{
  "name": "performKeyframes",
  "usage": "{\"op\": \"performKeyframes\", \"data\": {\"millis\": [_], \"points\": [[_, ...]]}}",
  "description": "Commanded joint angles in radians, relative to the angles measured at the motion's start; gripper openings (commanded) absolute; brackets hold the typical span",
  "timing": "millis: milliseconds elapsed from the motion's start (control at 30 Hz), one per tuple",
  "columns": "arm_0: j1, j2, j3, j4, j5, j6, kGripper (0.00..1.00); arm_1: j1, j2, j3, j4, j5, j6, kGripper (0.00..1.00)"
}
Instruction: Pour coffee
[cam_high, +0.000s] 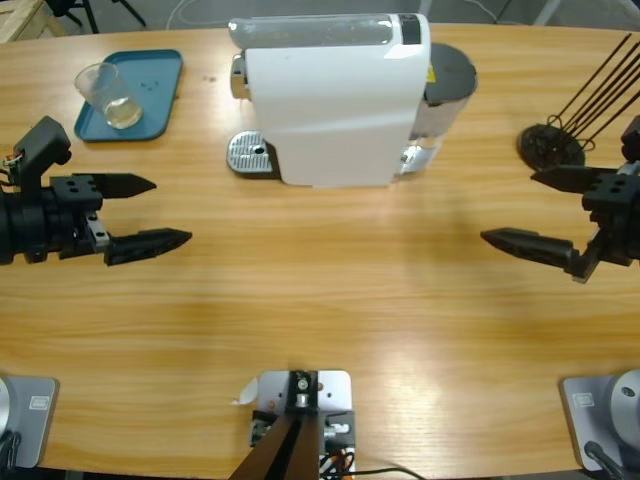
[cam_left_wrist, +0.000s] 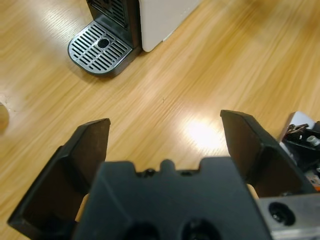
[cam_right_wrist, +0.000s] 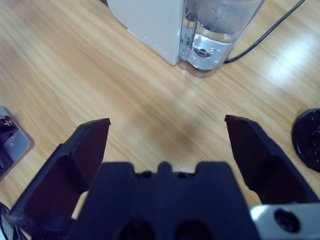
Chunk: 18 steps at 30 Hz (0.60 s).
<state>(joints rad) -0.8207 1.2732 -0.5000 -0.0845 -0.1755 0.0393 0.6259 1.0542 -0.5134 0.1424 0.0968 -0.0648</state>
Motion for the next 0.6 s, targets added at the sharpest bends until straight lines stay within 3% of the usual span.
{"op": "performKeyframes", "data": {"millis": [33,333,600], "points": [[-0.034,-0.007,0.021,-0.028,0.184,0.025,0.950,0.009,0.036,0.017,-0.001,0.012,0.010,1.000],[-0.102,-0.085,0.047,-0.024,0.267,-0.005,0.954,0.009,0.036,0.018,-0.001,0.011,0.010,1.000],[-0.103,-0.009,0.046,-0.032,0.264,-0.030,0.959,0.009,0.038,0.019,-0.001,0.011,0.010,1.000]]}}
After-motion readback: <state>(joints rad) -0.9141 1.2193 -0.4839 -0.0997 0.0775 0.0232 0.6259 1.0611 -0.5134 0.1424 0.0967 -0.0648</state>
